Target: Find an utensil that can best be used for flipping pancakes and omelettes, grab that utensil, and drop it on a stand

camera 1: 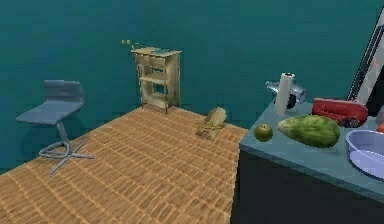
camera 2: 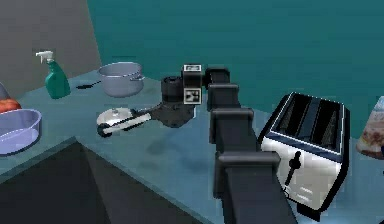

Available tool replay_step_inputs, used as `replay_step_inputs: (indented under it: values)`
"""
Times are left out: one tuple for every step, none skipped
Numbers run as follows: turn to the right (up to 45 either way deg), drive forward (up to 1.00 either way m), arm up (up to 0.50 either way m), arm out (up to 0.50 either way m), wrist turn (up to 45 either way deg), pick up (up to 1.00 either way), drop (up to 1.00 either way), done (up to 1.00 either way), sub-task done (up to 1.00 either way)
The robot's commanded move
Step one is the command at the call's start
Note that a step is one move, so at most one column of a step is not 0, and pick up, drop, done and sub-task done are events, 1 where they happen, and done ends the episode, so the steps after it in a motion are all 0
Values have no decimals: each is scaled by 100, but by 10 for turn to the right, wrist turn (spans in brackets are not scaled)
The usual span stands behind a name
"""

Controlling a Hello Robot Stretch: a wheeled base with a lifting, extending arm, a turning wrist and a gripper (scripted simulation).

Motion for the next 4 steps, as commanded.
replay_step_inputs:
  values:
    - [0, 0, 0, 0, -450, 0, 0, 0, 0]
    - [0, 0, 0, 0, -300, 0, 0, 0, 0]
    - [0, 0, 0, -24, 0, 0, 0, 0, 0]
    - [-450, 0, 0, 0, 0, 0, 0, 0, 0]
